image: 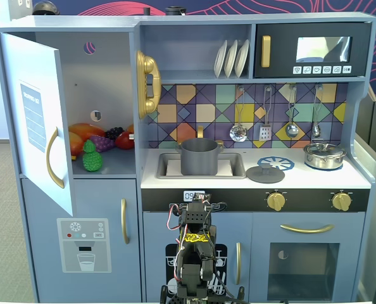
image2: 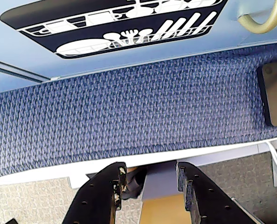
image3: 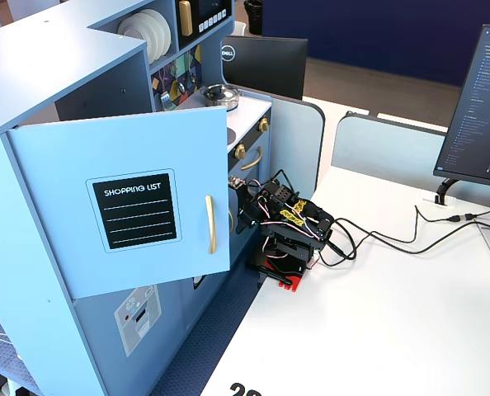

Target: Pick up the green pineapple from the left cabinet and place it in the gray recipient

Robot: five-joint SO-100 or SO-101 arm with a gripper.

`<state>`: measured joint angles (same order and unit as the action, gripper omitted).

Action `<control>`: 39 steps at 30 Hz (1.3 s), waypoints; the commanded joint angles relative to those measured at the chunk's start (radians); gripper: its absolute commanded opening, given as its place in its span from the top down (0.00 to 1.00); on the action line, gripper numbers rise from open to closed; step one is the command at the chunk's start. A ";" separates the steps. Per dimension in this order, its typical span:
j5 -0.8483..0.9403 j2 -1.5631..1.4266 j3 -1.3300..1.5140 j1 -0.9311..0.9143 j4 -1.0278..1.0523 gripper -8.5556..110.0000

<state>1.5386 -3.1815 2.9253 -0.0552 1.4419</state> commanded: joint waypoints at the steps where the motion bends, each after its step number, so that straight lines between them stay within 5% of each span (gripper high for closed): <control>1: 0.005 0.003 0.077 -0.002 0.089 0.93; 12: 0.044 0.003 0.075 0.025 0.084 0.93; 17: 0.092 0.043 0.006 0.302 0.052 0.93; 21: -0.112 0.147 -0.173 0.660 -0.230 0.93; 28: -0.066 0.147 -0.310 1.118 -0.856 0.93; 36: 0.032 0.295 -0.385 1.101 -1.221 0.93; 39: 0.021 0.387 -0.414 1.012 -1.347 0.83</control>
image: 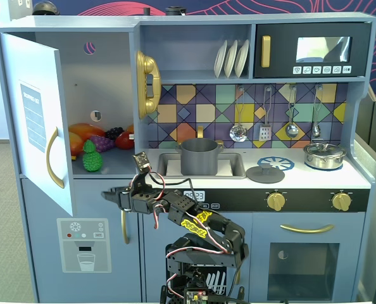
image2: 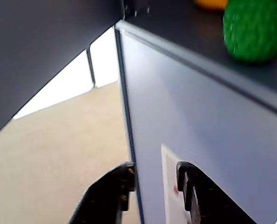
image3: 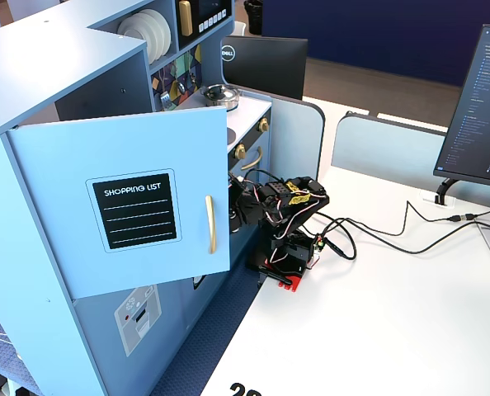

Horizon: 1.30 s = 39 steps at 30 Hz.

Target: Pick up the green pineapple from the left cabinet and place it in the gray recipient

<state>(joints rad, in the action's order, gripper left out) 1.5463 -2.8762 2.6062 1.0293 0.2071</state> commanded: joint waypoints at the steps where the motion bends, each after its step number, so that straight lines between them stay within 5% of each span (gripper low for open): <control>1: 0.002 0.107 -0.118 -0.109 -0.133 0.79; 11: -0.051 0.245 -0.186 -0.247 -0.380 0.58; 39: 0.114 0.615 -0.451 -0.252 -0.344 0.57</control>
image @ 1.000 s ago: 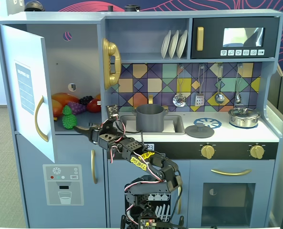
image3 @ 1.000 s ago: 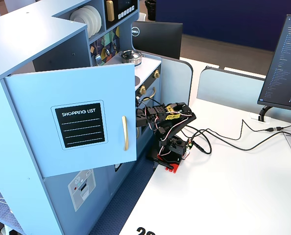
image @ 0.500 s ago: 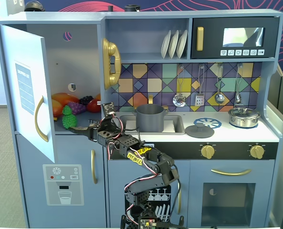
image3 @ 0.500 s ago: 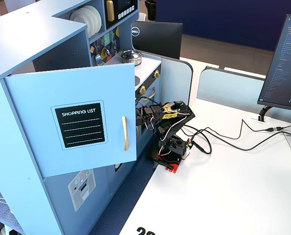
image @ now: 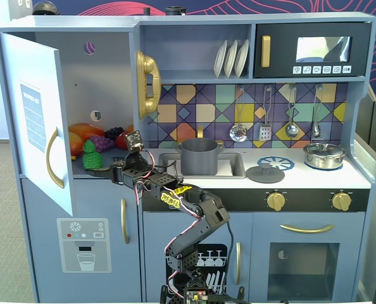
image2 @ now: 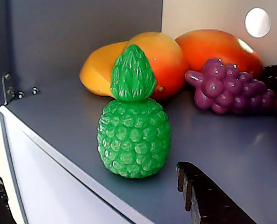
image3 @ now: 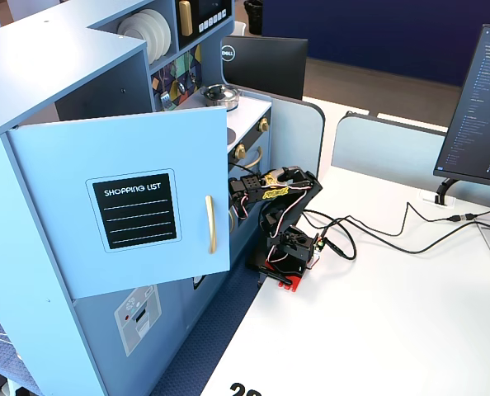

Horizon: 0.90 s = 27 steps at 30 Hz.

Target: Pick up the green pineapple from the left cabinet and place it in the gray recipient

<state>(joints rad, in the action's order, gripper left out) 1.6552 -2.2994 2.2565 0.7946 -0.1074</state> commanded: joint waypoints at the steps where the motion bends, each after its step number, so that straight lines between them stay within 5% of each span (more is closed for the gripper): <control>1: 0.005 0.054 -0.115 -0.017 -0.029 0.57; 27: 0.021 0.449 -0.440 -0.006 -0.092 0.59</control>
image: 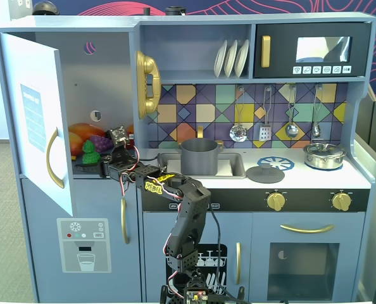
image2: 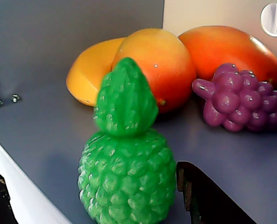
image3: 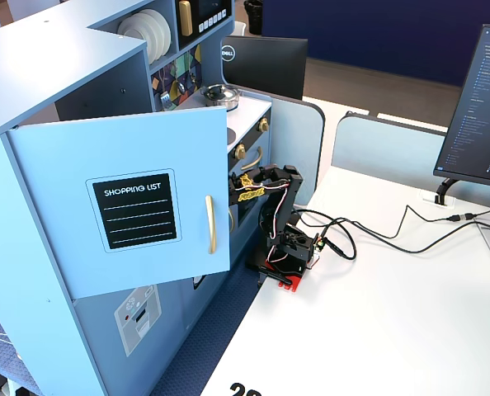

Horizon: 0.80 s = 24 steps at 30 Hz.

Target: Pick up the green pineapple from the left cabinet and place it in the gray recipient

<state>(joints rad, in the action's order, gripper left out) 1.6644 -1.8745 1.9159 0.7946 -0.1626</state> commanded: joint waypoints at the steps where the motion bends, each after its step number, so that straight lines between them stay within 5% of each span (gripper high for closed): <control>1: 0.012 0.040 -0.114 -0.006 -0.038 0.59; 10: 0.021 0.158 -0.213 0.008 -0.038 0.64; 15: 0.054 0.218 -0.270 0.029 -0.046 0.93; 24: 0.086 0.117 -0.279 0.055 0.064 0.93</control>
<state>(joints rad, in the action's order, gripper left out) 1.7288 -1.6552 1.7165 0.8191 -0.1365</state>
